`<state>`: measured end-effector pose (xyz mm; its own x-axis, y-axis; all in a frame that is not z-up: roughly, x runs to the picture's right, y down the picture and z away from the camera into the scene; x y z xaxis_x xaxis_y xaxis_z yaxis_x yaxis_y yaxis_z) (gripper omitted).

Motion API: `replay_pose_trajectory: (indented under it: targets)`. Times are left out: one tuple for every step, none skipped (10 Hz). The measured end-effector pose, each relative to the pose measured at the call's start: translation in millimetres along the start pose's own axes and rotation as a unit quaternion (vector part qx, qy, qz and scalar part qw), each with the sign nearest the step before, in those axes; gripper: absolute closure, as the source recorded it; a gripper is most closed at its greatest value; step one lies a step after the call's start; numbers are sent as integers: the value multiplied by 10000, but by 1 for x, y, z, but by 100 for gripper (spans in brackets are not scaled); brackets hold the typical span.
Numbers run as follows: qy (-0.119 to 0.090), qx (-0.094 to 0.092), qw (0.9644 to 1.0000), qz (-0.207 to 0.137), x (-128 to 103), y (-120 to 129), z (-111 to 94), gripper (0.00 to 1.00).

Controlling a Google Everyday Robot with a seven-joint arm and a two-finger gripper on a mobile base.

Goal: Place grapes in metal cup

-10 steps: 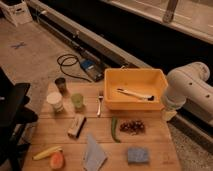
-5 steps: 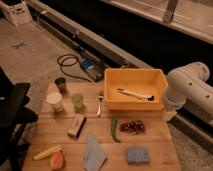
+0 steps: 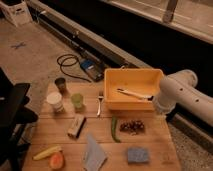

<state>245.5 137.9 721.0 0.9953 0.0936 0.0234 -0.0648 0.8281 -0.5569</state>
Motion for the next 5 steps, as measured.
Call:
replay_pose_trajectory:
  targets:
    - [-128, -28, 9999, -66, -15, 4, 10, 35]
    - [-213, -91, 9996, -181, -30, 11, 23, 35]
    - [-235, -93, 9994, -223, -35, 11, 24, 35]
    - [-218, -86, 9995, -209, -32, 11, 24, 35]
    - [-217, -87, 9995, -211, -32, 11, 24, 35]
